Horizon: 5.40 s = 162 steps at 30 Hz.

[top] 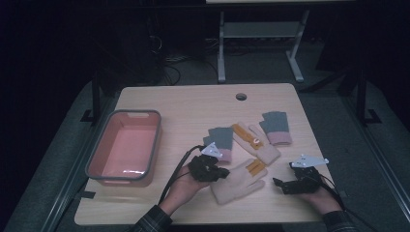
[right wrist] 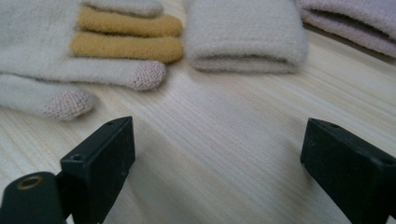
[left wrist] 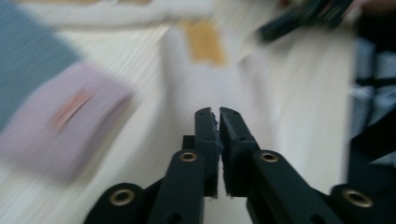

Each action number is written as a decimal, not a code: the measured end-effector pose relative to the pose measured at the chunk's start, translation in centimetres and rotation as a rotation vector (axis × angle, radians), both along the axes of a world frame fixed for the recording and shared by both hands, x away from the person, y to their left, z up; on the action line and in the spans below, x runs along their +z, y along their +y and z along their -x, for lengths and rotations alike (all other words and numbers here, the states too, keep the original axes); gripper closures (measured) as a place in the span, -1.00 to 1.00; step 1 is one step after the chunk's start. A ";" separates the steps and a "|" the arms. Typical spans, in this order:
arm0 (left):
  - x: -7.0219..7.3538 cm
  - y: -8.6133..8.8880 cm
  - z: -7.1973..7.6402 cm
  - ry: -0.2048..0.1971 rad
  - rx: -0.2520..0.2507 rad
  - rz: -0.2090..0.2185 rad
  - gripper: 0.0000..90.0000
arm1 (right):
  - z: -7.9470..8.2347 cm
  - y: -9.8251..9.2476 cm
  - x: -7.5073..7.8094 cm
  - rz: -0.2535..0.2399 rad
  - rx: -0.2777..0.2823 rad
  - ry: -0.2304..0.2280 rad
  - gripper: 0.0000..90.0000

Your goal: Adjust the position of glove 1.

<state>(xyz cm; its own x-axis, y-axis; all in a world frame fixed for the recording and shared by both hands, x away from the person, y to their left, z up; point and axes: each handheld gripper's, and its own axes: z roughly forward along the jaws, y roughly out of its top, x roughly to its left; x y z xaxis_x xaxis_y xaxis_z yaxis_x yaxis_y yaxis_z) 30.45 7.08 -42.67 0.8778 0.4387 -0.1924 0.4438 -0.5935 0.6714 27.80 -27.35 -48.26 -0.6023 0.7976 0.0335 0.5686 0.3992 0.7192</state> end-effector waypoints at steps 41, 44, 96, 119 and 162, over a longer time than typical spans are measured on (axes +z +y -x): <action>-3.4 -2.5 2.7 0.133 -0.158 0.025 0.98 | -4.0 9.0 1.8 0.013 0.255 0.097 1.00; -3.6 -3.4 3.0 0.149 -0.168 0.044 0.98 | -4.4 9.5 1.9 0.014 0.265 0.095 1.00; -5.0 9.1 1.5 -0.195 0.020 -0.045 -0.70 | -6.5 4.5 4.2 -0.010 0.142 0.034 0.19; -5.0 8.9 1.5 -0.188 0.027 -0.038 -0.72 | -12.0 6.3 3.3 -0.025 0.081 0.054 0.00; -5.0 8.9 1.5 -0.190 0.027 -0.039 -0.71 | -9.6 3.9 6.7 -0.117 0.084 -0.002 0.49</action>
